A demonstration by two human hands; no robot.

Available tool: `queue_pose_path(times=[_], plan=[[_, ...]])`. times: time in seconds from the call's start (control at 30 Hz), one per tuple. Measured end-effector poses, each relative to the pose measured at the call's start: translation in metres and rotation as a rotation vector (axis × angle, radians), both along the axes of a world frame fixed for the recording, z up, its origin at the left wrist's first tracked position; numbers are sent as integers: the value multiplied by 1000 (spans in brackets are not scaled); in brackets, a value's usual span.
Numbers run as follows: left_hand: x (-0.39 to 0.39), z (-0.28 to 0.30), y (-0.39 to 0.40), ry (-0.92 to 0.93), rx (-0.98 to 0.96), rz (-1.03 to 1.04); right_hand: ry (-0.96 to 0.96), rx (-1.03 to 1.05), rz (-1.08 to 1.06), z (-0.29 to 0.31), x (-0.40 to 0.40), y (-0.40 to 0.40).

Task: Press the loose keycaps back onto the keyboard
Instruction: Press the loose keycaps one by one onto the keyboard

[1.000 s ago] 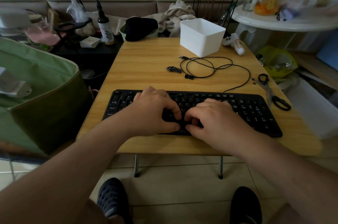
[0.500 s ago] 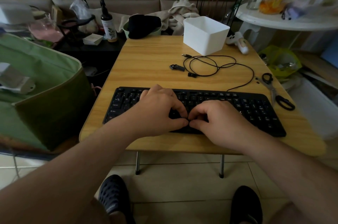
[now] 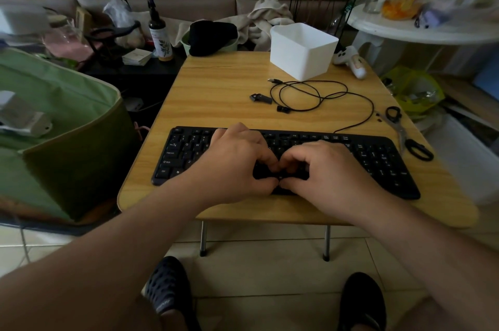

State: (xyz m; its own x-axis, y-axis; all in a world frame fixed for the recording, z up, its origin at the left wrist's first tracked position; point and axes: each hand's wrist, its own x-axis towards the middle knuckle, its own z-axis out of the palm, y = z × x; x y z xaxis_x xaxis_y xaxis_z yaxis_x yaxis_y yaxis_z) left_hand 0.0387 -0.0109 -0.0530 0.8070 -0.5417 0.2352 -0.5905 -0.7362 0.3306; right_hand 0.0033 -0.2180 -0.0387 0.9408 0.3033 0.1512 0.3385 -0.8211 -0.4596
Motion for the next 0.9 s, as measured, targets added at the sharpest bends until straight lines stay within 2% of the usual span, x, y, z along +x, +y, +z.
queue_pose_path(times=[0.27, 0.6, 0.9], plan=[[0, 5, 3, 26, -6, 15, -178, -186, 12, 0, 0, 4], [15, 16, 36, 47, -52, 215, 46, -40, -49, 10, 7, -12], [5, 10, 23, 85, -86, 145, 105, -173, 34, 12, 10, 3]])
